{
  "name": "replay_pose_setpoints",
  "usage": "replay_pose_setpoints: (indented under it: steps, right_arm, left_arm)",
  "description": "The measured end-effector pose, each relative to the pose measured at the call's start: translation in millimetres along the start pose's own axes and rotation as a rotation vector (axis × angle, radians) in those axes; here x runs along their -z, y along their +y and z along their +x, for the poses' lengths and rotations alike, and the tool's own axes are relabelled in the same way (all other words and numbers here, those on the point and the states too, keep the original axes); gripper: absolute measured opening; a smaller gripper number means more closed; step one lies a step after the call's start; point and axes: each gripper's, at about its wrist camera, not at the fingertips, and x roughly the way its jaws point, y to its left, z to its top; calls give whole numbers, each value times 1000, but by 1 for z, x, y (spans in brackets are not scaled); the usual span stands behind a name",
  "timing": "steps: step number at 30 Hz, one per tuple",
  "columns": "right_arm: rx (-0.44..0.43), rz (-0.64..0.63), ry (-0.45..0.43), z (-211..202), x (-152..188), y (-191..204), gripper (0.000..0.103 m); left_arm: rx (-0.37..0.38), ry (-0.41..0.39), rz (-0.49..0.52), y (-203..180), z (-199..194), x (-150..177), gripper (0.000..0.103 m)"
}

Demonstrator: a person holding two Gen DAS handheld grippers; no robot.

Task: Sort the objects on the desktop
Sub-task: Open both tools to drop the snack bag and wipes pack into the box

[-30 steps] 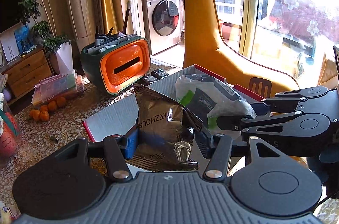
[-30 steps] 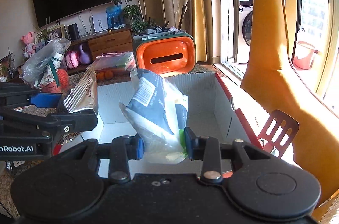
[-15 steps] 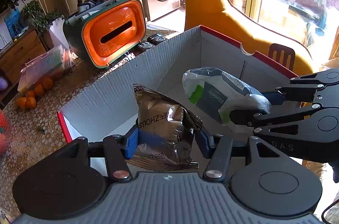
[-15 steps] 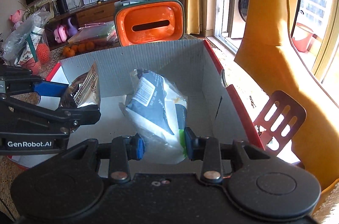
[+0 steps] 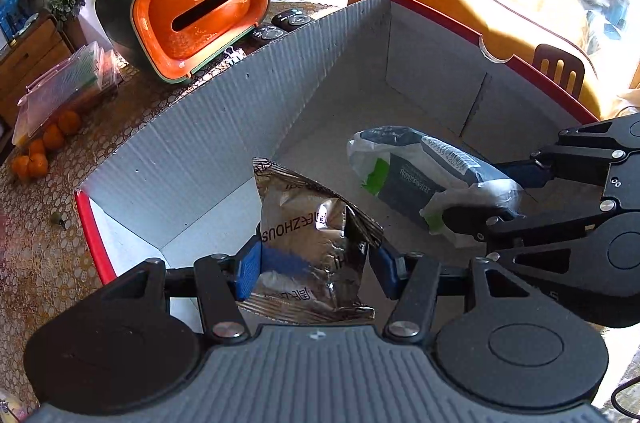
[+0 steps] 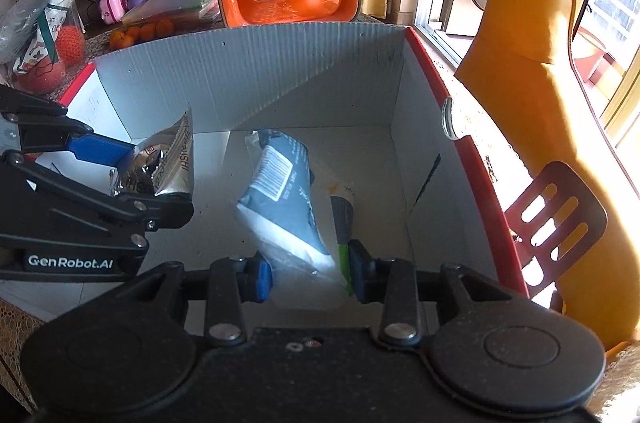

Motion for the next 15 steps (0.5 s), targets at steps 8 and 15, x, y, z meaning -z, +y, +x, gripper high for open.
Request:
replay_pose_setpoints:
  steps: [8, 15]
  right_arm:
    - [-20, -22, 28, -1, 1, -1, 43]
    - [-23, -64, -11, -19, 1, -1, 58]
  left_arm:
    - [28, 32, -9, 2, 7, -2, 57]
    - [52, -11, -25, 5, -8, 0, 62]
